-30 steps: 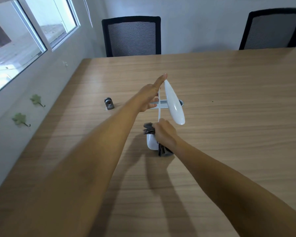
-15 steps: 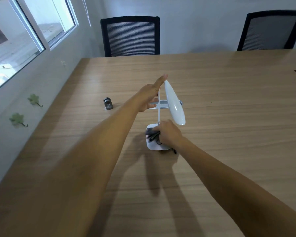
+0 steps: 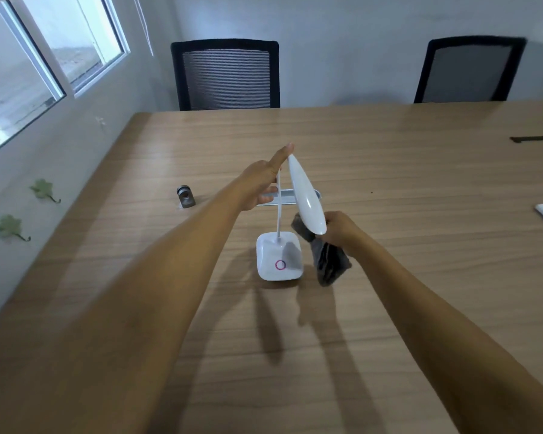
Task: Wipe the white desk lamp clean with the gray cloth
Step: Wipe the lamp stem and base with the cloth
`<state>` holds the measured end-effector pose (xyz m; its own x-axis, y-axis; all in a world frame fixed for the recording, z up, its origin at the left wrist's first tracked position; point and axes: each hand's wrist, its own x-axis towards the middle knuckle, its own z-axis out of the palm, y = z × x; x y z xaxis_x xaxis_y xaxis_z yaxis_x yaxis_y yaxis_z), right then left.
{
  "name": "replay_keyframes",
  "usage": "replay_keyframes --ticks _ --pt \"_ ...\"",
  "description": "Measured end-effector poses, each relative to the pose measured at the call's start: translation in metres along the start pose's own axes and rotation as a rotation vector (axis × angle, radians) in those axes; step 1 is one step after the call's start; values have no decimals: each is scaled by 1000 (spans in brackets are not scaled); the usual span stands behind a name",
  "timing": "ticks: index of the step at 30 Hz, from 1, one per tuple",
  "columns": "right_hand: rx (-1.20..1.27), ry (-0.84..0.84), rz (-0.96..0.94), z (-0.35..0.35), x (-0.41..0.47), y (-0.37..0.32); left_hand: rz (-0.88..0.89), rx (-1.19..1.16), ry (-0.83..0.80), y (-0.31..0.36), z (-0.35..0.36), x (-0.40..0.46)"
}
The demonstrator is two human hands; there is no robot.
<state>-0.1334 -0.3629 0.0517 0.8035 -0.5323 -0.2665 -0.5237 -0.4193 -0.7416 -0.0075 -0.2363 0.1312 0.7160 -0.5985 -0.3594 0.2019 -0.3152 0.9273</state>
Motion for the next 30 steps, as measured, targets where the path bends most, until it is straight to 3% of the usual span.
replay_keyframes --ticks 3,5,10,13,16,18,20,24,28,30 --pt "542 10 181 18 6 -2 2 10 -3 0 1 -1" --pt "741 -55 244 39 9 -3 5 16 -5 0 1 1" --pt "402 8 296 78 14 11 5 14 -4 -2 0 3" --pt "149 21 237 71 8 19 11 5 4 -2 0 2" --pt "55 159 225 51 10 25 1 3 11 -1 0 1" --pt "135 302 199 36 8 22 0 0 13 0 0 0" --pt "347 324 173 29 6 13 3 -6 11 1 1 0" --pt "789 46 207 44 -4 -4 -2 -3 21 0 1 0" --pt "231 97 198 58 -5 13 -3 3 10 1 0 -1" --pt "69 166 178 49 -6 20 1 -1 6 0 1 -1"
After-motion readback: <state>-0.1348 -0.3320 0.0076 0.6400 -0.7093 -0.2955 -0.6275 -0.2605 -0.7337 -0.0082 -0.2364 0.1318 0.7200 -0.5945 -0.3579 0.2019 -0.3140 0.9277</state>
